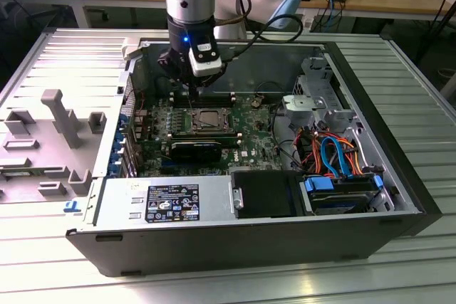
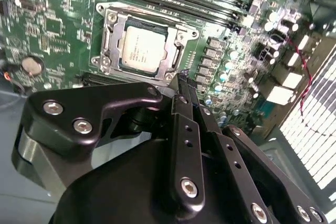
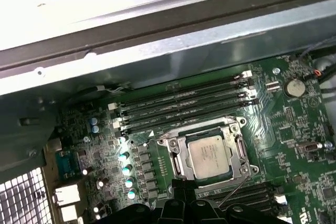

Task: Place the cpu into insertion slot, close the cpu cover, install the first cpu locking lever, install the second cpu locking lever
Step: 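Install the first cpu locking lever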

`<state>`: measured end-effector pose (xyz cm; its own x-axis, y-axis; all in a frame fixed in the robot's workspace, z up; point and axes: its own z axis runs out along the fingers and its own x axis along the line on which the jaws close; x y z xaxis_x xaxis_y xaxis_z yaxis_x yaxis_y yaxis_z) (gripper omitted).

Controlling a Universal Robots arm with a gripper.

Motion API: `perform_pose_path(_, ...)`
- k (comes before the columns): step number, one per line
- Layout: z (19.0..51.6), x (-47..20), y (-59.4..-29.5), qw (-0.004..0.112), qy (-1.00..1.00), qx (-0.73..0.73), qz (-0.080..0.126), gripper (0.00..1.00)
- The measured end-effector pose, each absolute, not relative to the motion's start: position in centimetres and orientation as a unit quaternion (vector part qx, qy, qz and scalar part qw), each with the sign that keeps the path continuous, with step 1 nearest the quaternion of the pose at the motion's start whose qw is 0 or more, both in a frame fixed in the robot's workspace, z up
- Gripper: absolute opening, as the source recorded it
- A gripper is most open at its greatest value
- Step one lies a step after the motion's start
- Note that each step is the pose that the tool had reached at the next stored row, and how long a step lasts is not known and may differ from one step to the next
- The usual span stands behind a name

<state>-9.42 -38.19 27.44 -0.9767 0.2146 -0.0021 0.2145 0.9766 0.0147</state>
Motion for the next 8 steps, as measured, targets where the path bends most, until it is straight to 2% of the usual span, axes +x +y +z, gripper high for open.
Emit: perform_pose_path(8,27.44,-9.42,-38.19,0.002,0.996,0.084,0.007,0.11)
